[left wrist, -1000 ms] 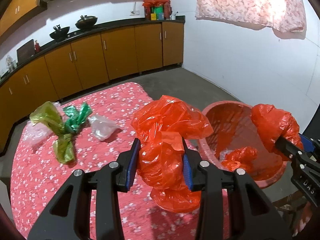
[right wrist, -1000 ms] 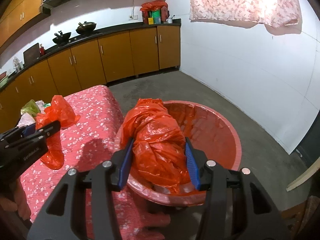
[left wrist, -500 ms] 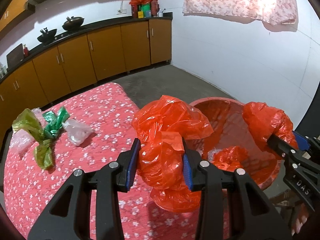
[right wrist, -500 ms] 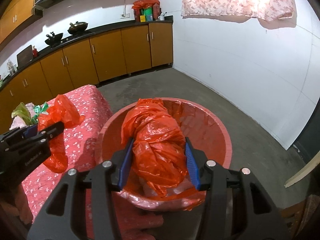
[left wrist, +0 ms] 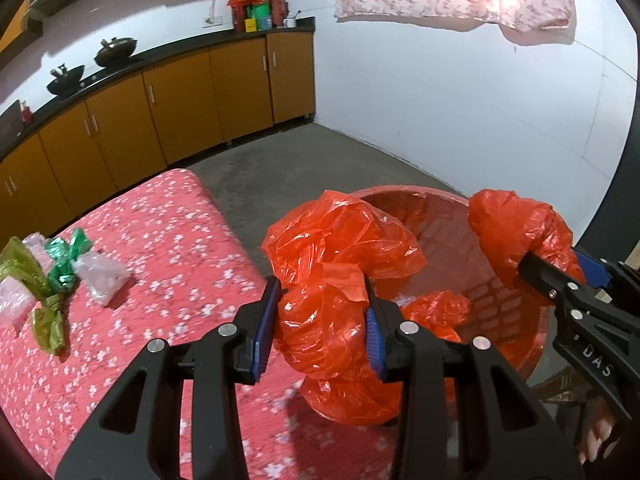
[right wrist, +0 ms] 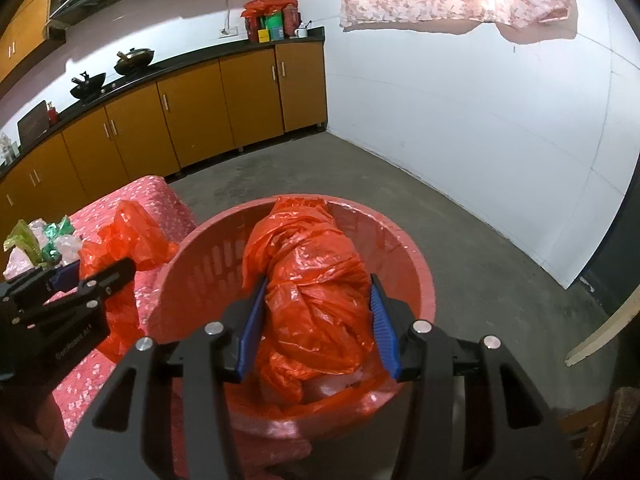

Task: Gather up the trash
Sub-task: 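Carry both held bags over the orange basket, then open both tools to drop the bags into the basket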

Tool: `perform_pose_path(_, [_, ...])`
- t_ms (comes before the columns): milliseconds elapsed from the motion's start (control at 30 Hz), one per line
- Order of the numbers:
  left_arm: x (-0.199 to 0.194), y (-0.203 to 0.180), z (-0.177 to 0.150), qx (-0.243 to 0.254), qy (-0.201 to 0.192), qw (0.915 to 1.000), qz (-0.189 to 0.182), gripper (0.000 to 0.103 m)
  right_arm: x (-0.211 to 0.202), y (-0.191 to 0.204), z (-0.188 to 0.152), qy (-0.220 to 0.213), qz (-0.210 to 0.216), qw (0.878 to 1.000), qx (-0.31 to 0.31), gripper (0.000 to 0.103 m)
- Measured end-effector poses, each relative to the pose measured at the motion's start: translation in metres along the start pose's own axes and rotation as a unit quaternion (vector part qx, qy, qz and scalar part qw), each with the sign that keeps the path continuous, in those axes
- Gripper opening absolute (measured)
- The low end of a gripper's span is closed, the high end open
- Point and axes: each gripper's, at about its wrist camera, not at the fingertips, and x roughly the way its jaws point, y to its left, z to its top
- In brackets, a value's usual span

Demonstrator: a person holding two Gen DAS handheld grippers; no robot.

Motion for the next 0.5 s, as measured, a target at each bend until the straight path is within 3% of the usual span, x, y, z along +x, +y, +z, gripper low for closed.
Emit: perform_pose_path(500, [0.022,-0.029,0.004,0.021,0.011,0.9994,-0.024,0.039,0.016,-0.02,0.006,0.001,-0.002,1.0,0.021,0.048])
